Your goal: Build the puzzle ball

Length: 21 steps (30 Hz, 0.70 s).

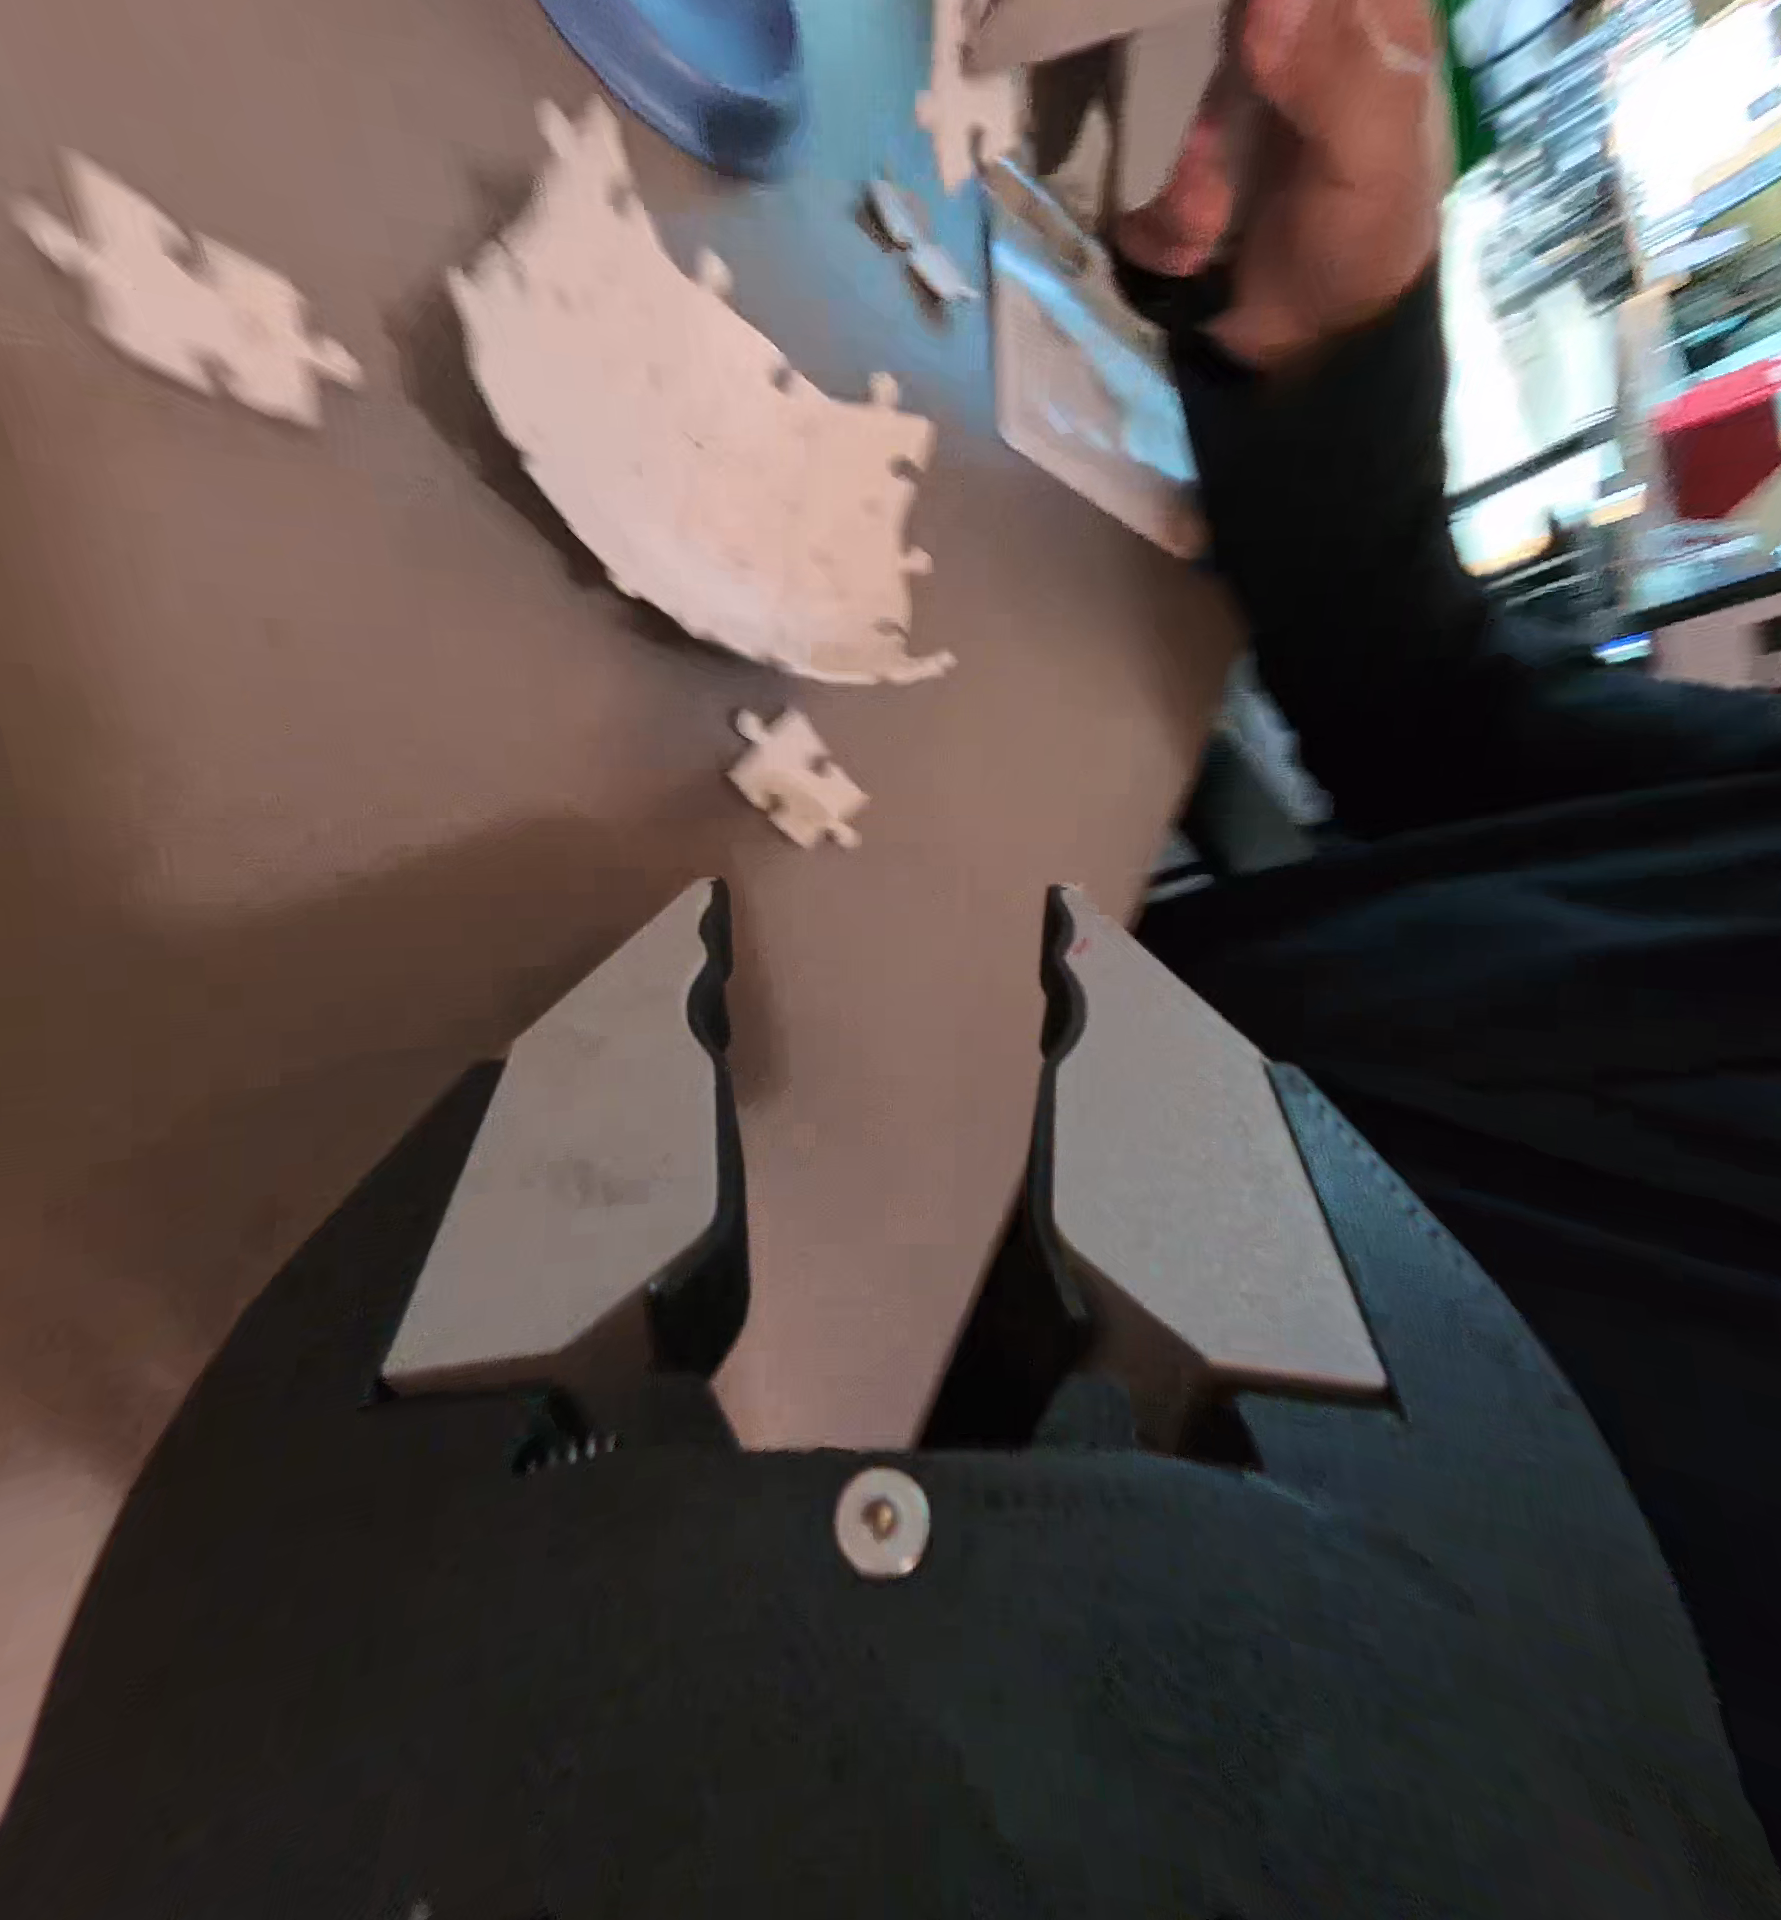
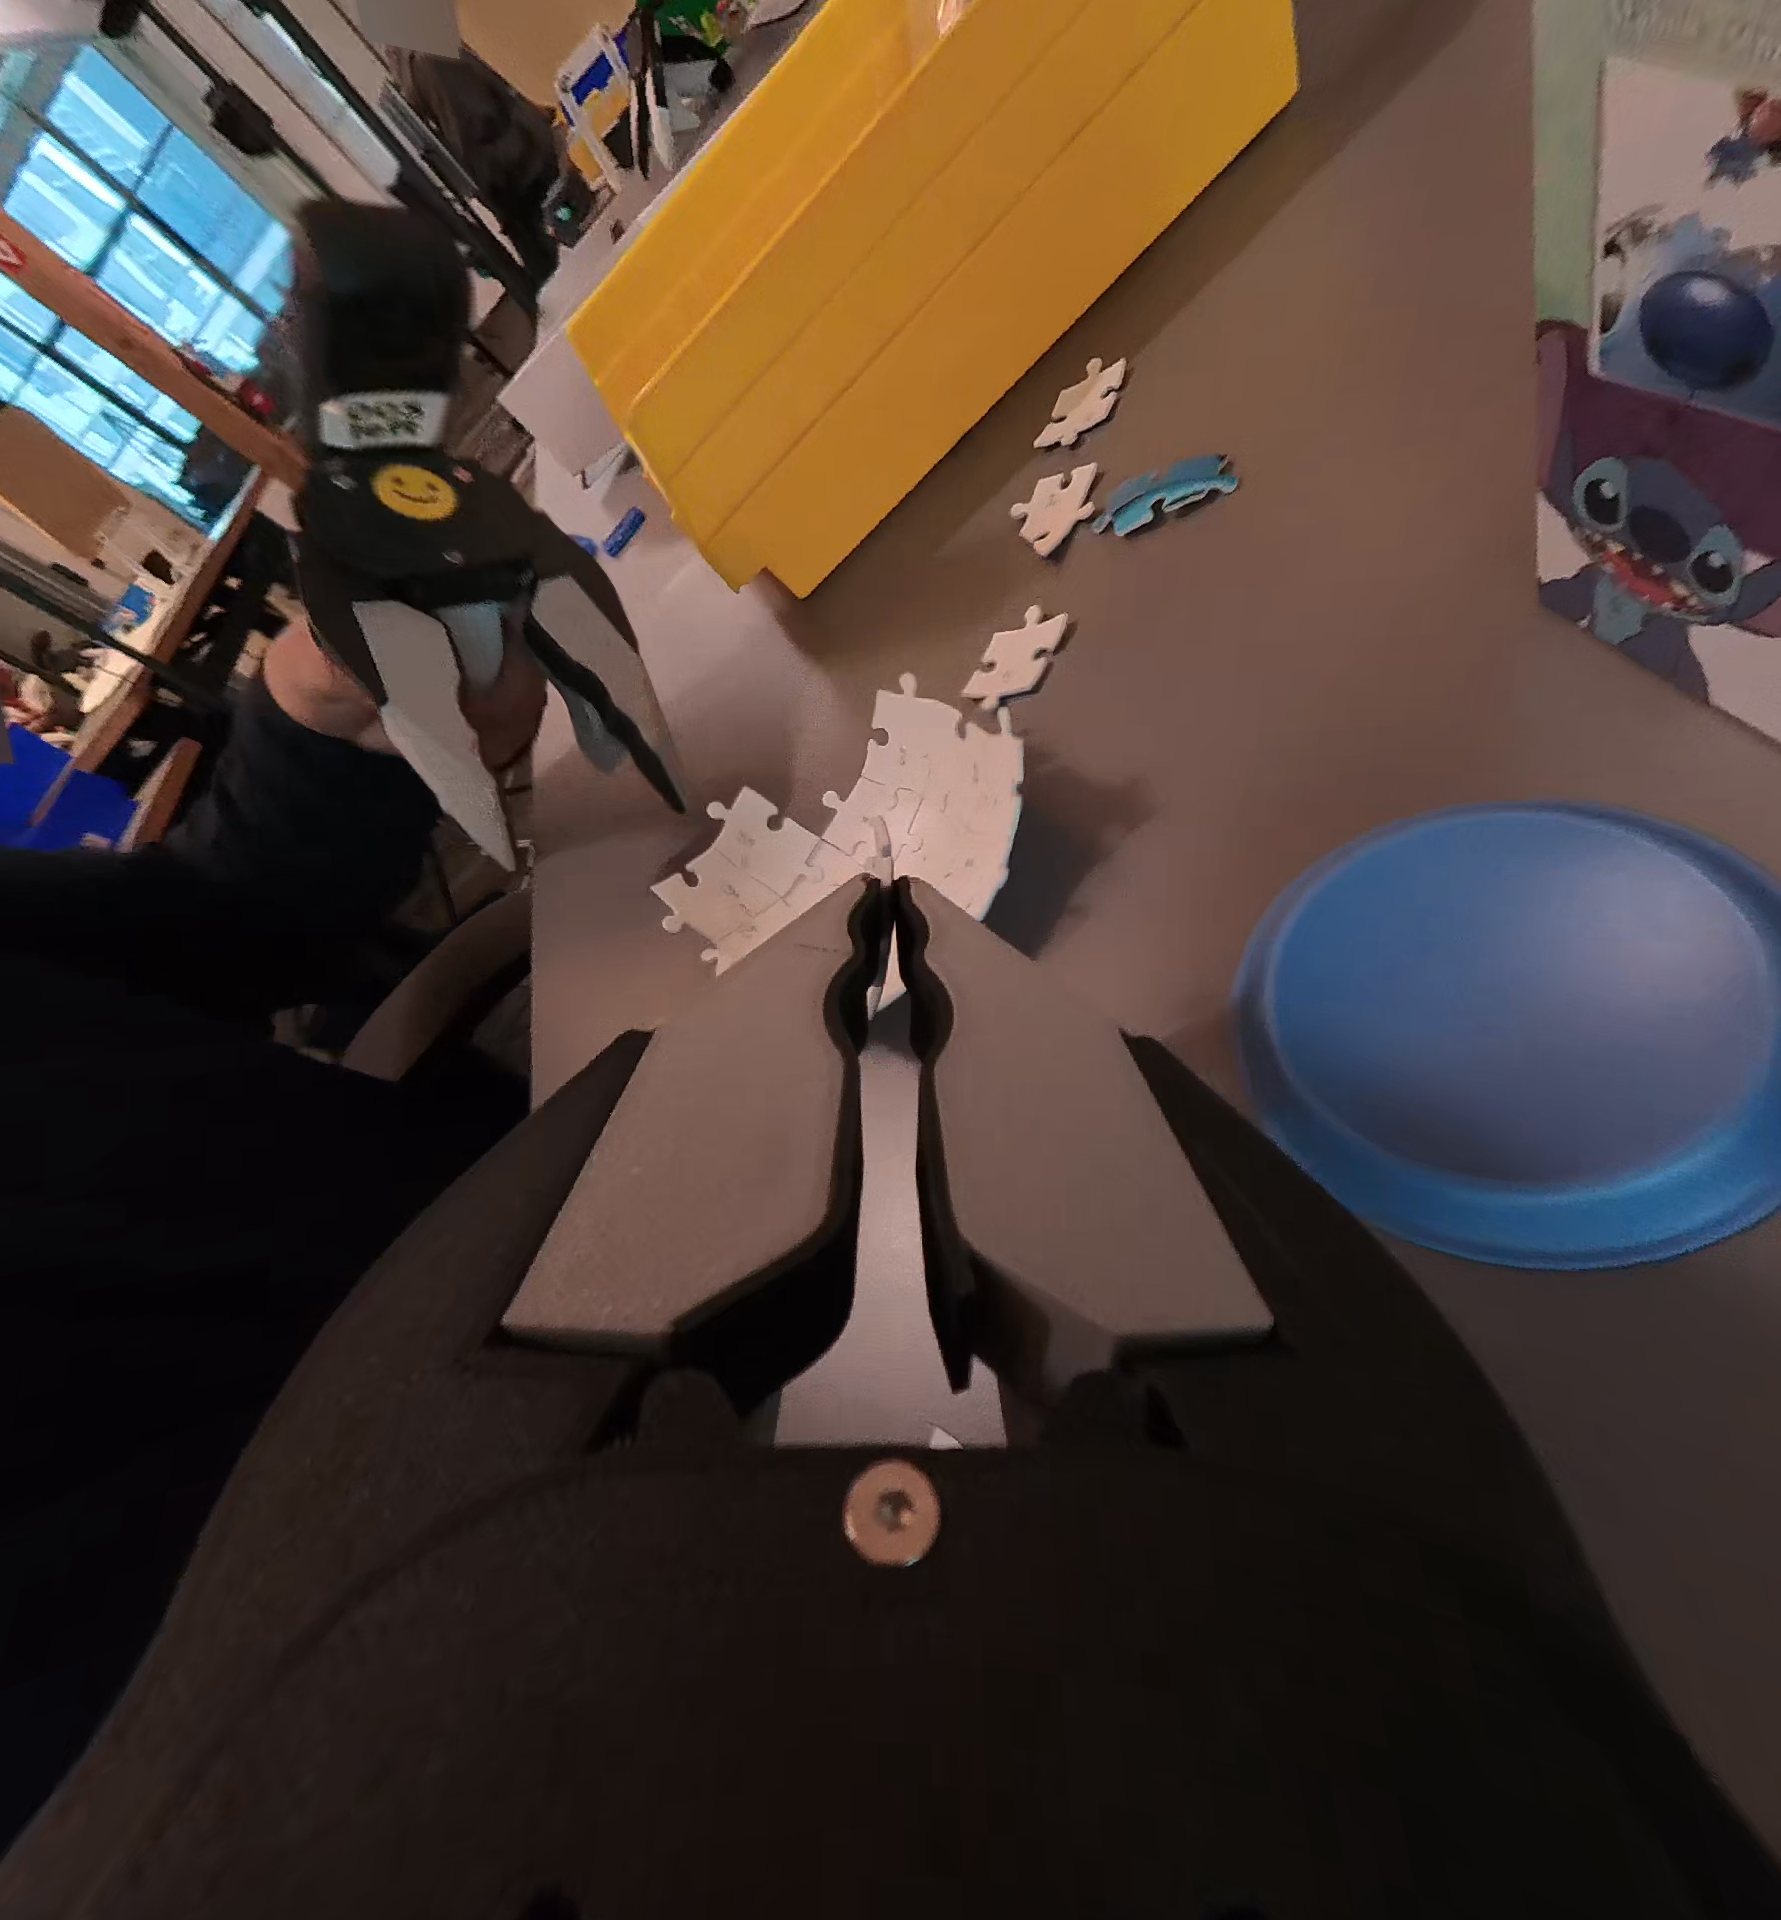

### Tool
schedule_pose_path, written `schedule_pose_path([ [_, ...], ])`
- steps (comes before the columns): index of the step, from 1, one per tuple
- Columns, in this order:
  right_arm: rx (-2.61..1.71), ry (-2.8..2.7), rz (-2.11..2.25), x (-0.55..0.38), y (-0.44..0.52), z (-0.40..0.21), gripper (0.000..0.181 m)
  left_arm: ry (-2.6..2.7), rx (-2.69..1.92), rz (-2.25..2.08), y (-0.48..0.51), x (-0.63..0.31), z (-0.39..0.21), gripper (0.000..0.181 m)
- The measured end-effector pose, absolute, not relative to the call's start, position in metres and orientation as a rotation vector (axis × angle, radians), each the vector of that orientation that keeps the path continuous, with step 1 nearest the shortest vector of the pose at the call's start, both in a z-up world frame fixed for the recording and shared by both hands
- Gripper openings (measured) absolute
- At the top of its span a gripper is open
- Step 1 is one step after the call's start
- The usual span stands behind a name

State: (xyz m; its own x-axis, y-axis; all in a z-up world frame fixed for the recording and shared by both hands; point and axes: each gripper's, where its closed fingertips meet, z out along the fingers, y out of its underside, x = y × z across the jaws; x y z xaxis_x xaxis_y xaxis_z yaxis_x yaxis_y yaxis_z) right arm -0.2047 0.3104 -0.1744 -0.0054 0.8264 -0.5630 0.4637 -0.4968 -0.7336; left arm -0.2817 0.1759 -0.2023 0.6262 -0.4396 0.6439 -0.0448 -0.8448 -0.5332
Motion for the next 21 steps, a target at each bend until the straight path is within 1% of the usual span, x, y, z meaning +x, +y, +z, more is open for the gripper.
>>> schedule_pose_path([
  [2,-1.96,-1.353,1.553,-0.205,0.305,-0.178,0.0,0.296,-2.304,-1.334,0.164,-0.269,-0.201,0.057],
  [3,-1.975,-1.365,1.566,-0.205,0.302,-0.181,0.0,0.278,-2.277,-1.388,0.161,-0.265,-0.202,0.052],
  [6,-2.012,-1.39,1.553,-0.206,0.298,-0.19,0.0,0.256,-2.273,-1.349,0.163,-0.263,-0.213,0.024],
  [17,-2.1,-1.545,1.563,-0.208,0.269,-0.215,0.0,0.241,-2.224,-1.256,0.172,-0.278,-0.205,0.03],
  [21,-2.072,-1.575,1.538,-0.207,0.266,-0.209,0.0,0.213,-2.217,-1.249,0.173,-0.288,-0.206,0.03],
])
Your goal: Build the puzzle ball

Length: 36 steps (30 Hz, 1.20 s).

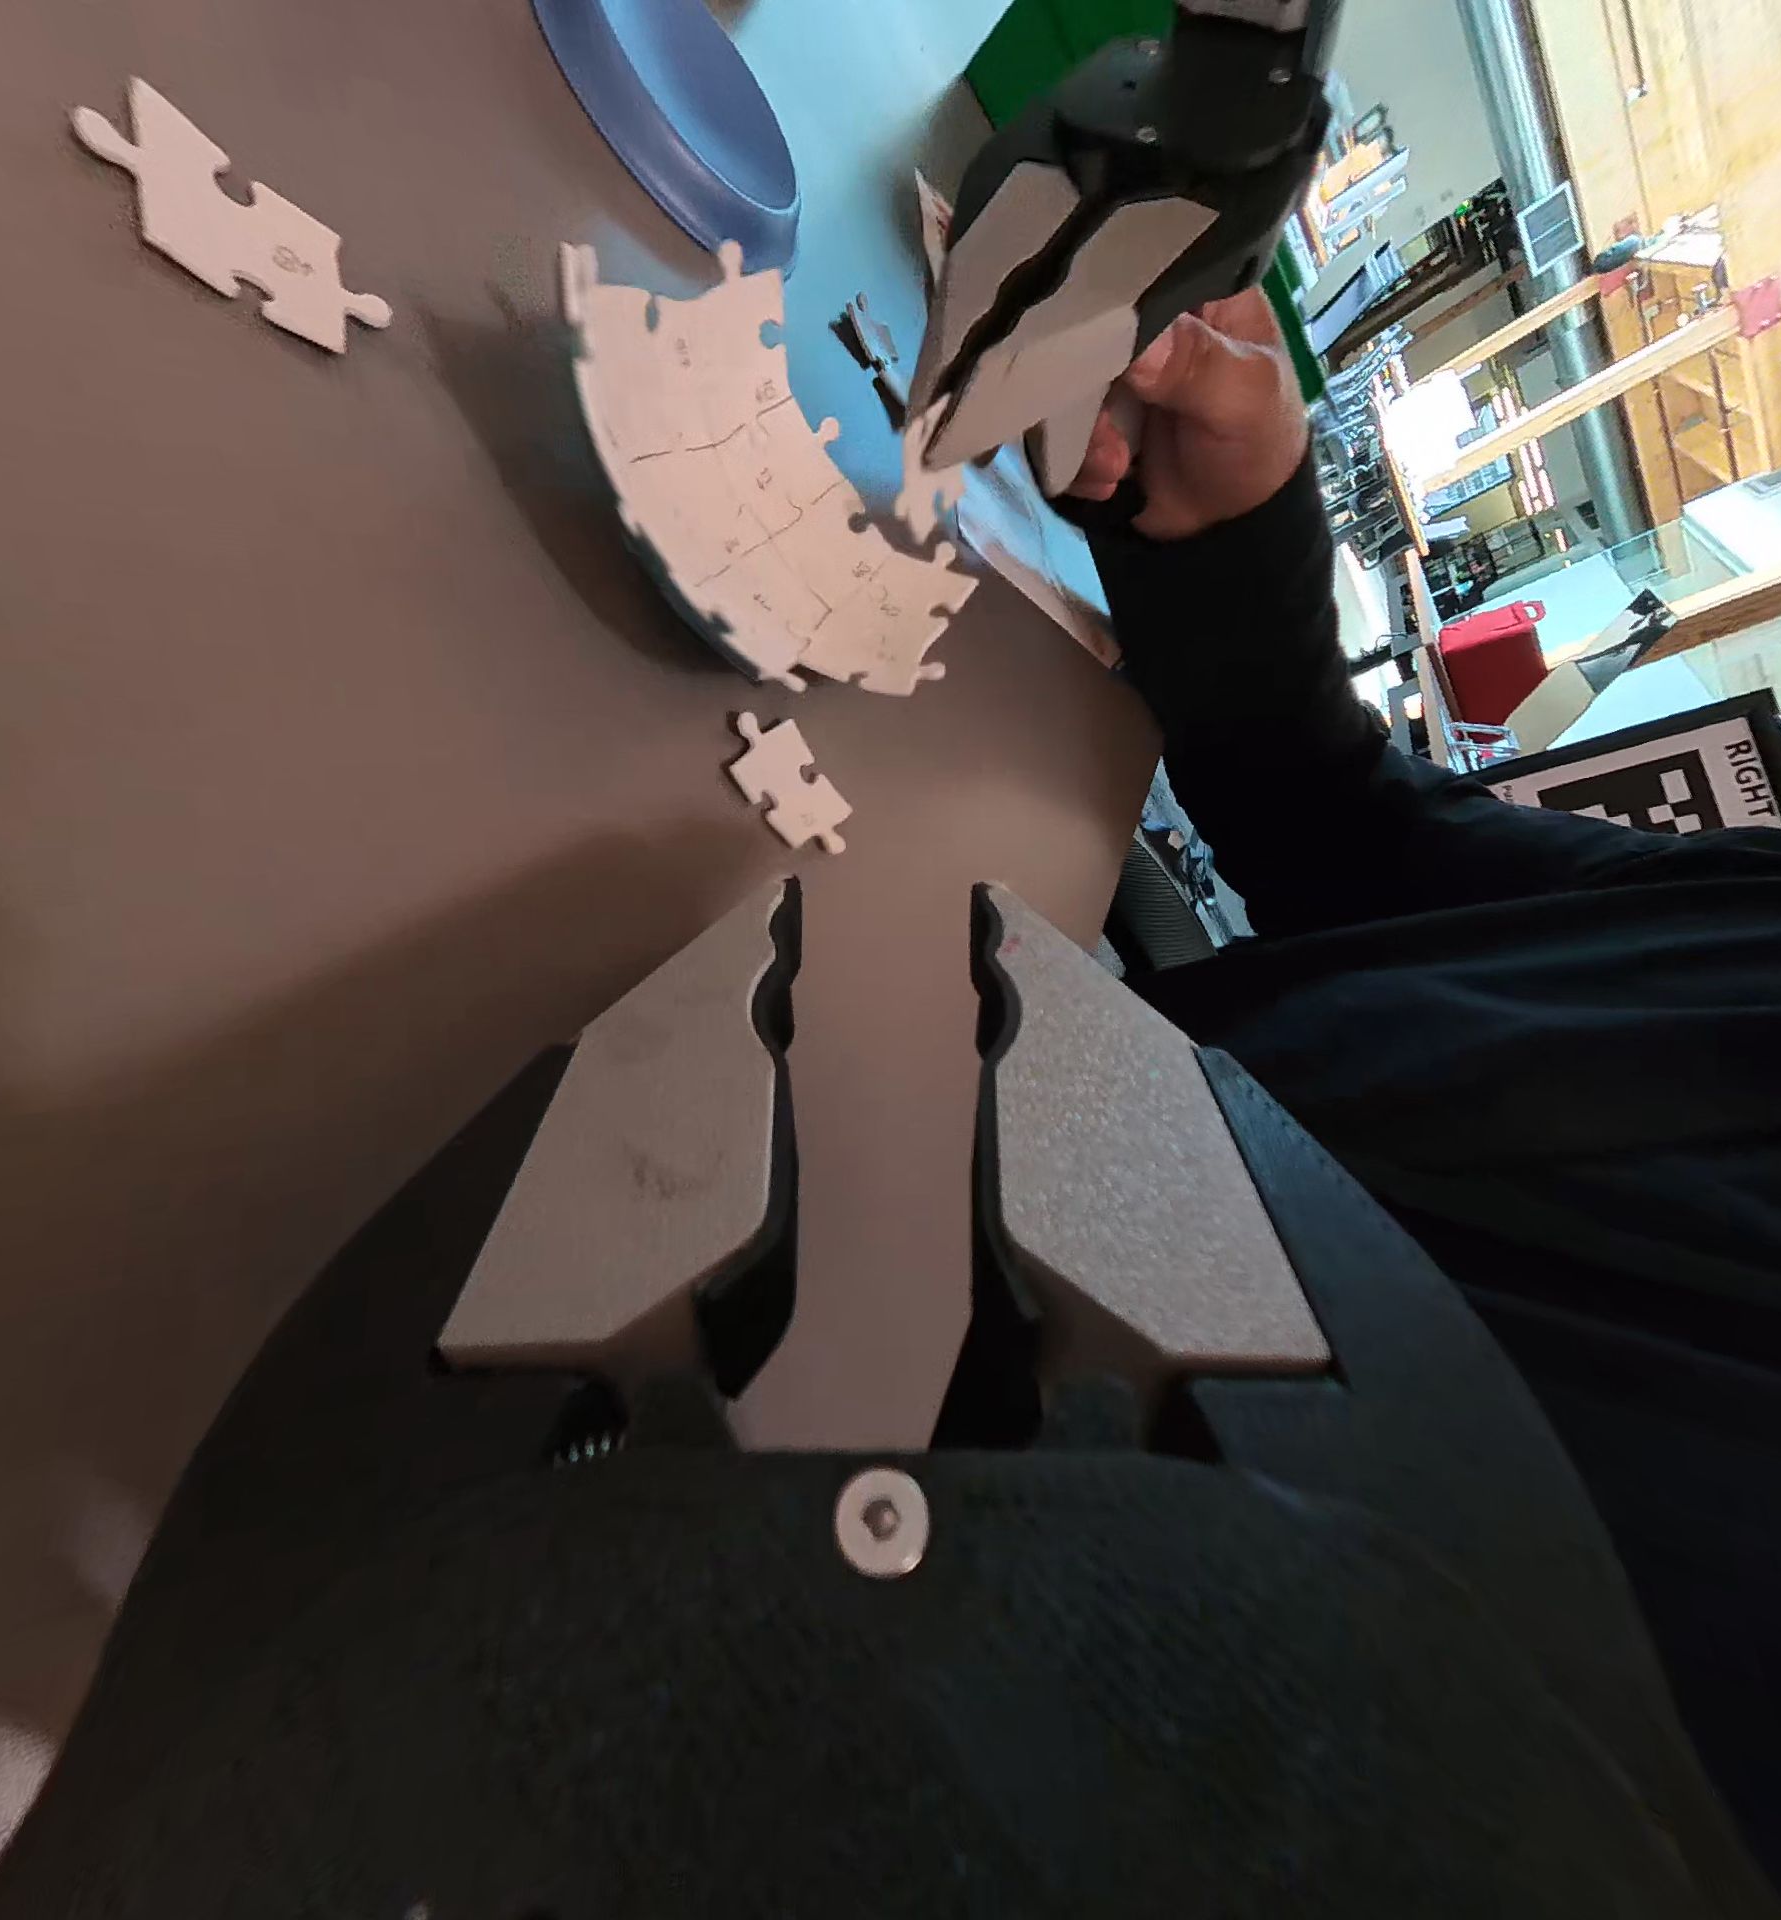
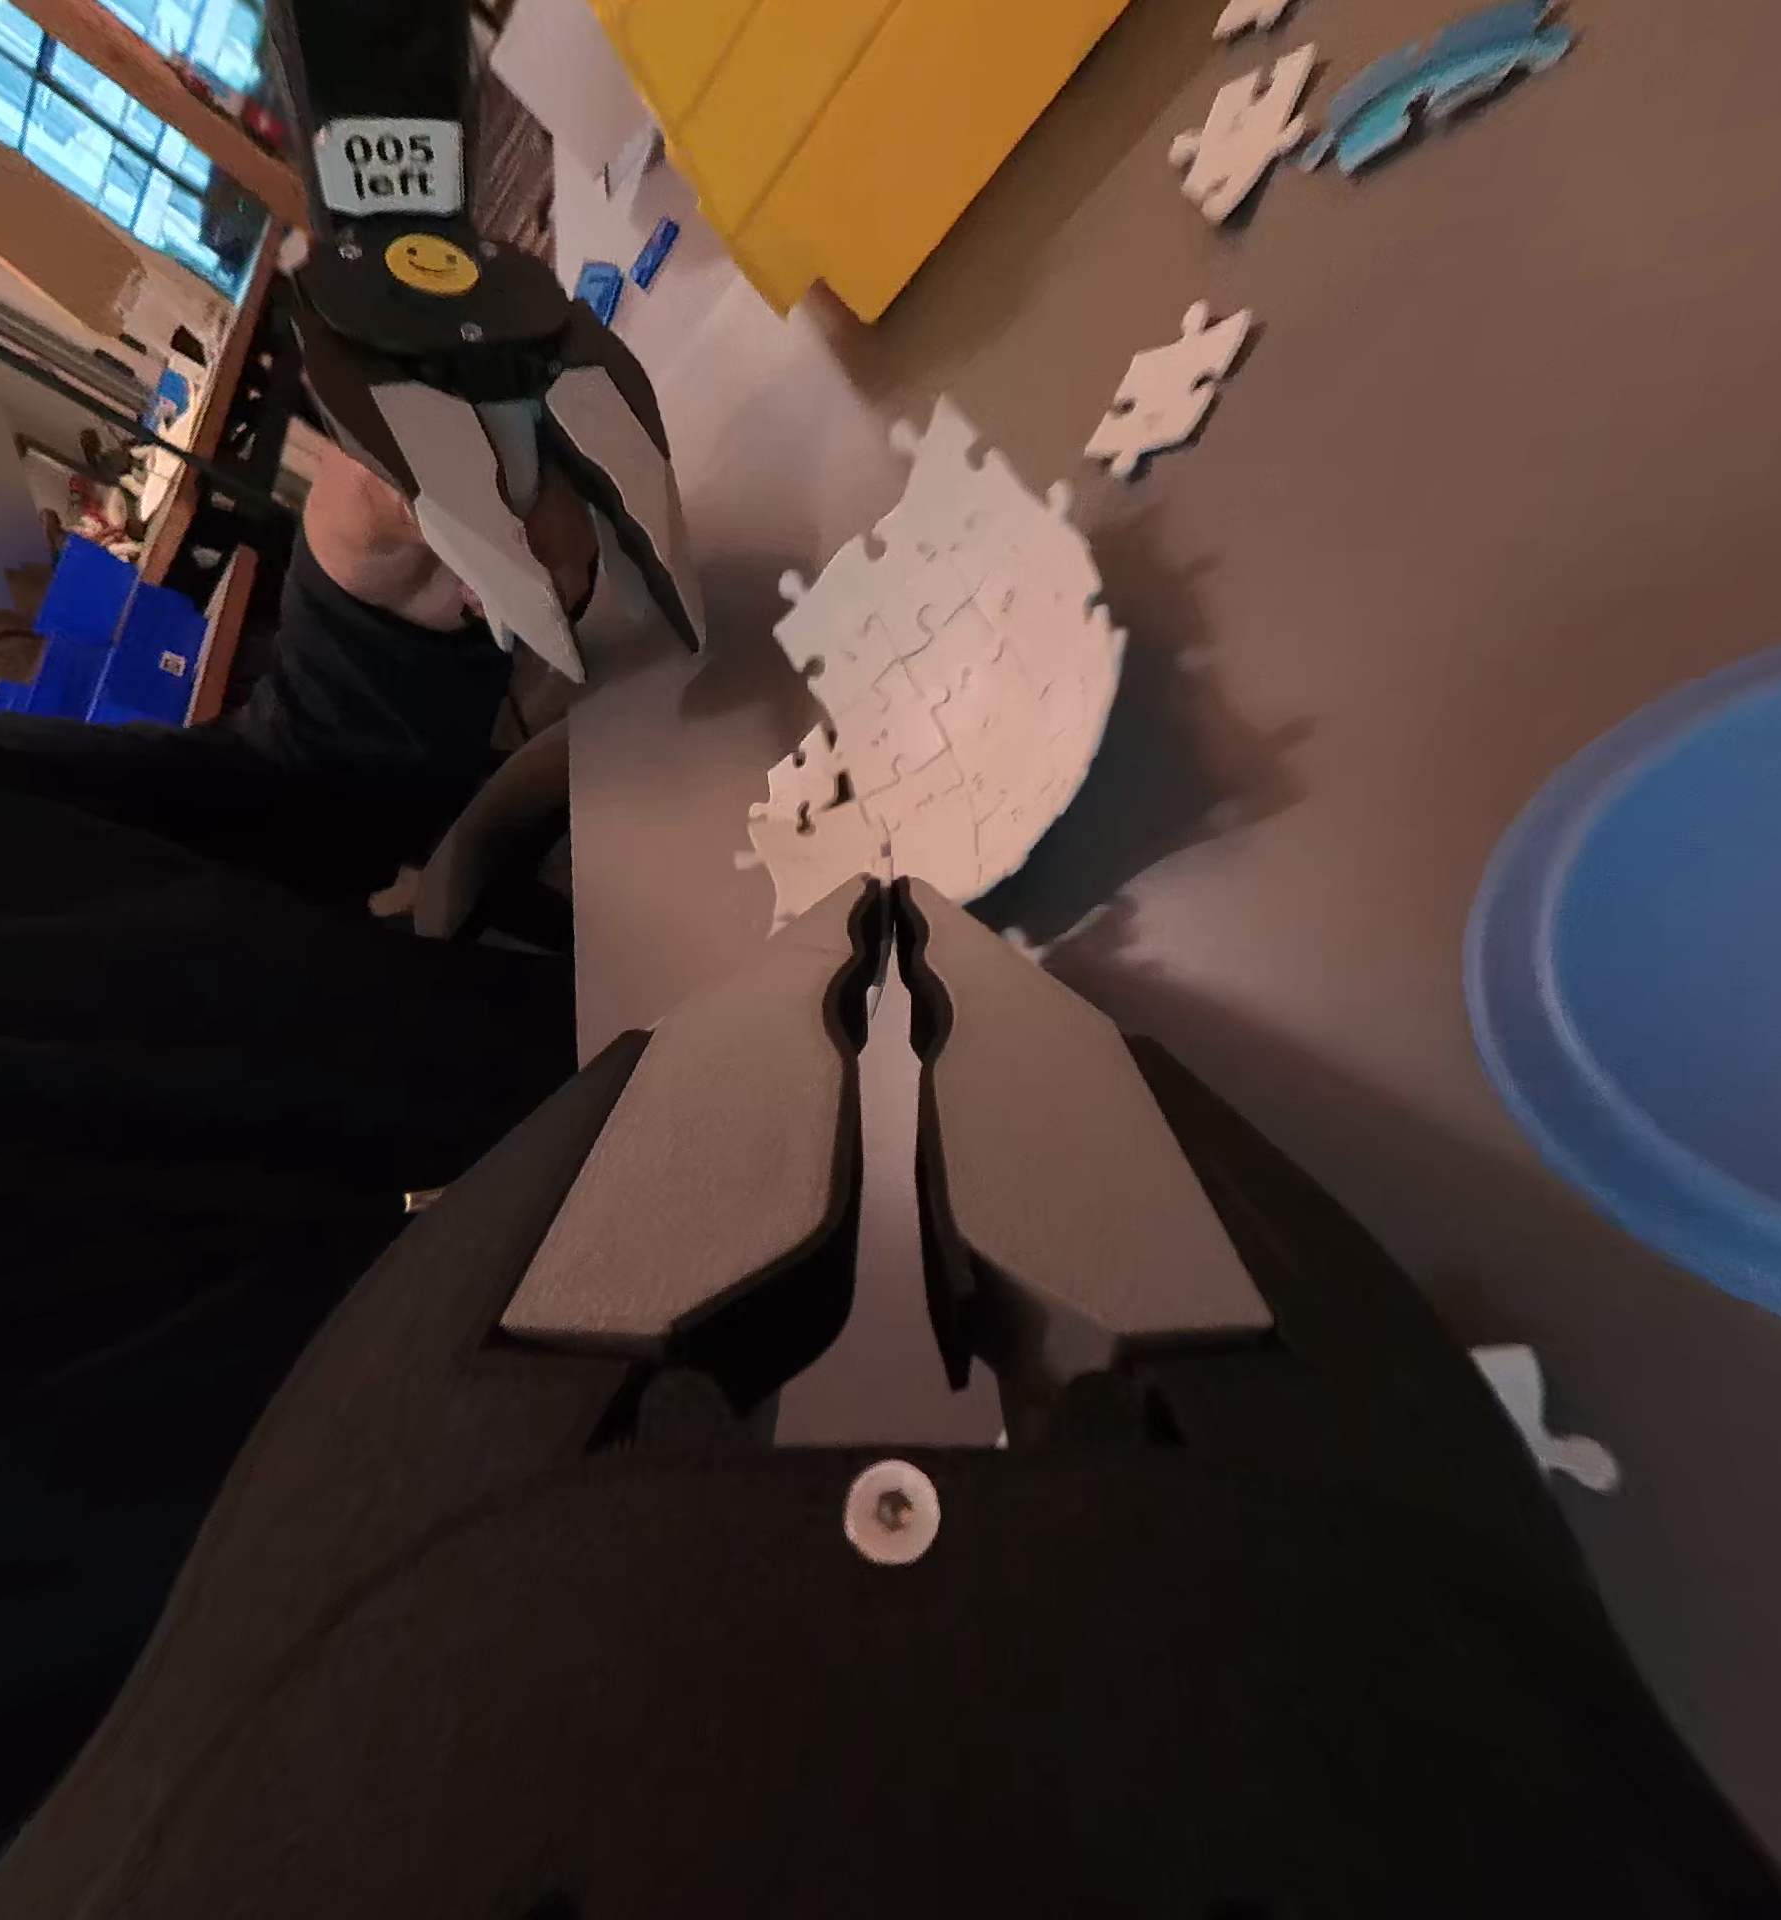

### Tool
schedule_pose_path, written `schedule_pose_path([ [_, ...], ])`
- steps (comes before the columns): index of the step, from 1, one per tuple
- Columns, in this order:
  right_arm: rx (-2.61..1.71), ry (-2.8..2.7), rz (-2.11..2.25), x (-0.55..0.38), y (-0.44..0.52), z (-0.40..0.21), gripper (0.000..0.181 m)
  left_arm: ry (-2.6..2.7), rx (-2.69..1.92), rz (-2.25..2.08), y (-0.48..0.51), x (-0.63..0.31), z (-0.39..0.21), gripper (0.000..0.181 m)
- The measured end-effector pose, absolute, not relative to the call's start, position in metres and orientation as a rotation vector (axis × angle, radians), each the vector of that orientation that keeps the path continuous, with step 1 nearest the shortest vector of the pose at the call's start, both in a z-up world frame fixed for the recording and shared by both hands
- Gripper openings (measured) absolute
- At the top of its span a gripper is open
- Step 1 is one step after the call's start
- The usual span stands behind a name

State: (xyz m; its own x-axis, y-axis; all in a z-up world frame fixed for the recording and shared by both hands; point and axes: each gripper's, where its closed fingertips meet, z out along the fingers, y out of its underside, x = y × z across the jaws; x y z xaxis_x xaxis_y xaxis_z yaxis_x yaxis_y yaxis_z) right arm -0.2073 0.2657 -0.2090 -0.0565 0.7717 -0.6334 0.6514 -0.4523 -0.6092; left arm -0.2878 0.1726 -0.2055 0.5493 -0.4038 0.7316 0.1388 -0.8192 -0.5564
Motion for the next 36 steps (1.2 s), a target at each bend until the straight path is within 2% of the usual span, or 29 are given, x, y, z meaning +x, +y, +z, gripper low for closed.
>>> schedule_pose_path([
  [6,-2.004,-1.447,1.557,-0.197,0.285,-0.182,0.0,0.222,-2.186,-1.176,0.186,-0.301,-0.191,0.03],
  [14,-2.009,-1.378,1.559,-0.175,0.282,-0.189,0.0,0.356,-2.17,-1.073,0.244,-0.301,-0.16,0.037],
  [21,-2.001,-1.33,1.582,-0.16,0.284,-0.19,0.0,0.453,-2.339,-1.155,0.257,-0.286,-0.184,0.046],
  [36,-1.964,-1.335,1.575,-0.161,0.283,-0.185,0.0,0.509,-2.438,-1.225,0.207,-0.258,-0.204,0.049],
])
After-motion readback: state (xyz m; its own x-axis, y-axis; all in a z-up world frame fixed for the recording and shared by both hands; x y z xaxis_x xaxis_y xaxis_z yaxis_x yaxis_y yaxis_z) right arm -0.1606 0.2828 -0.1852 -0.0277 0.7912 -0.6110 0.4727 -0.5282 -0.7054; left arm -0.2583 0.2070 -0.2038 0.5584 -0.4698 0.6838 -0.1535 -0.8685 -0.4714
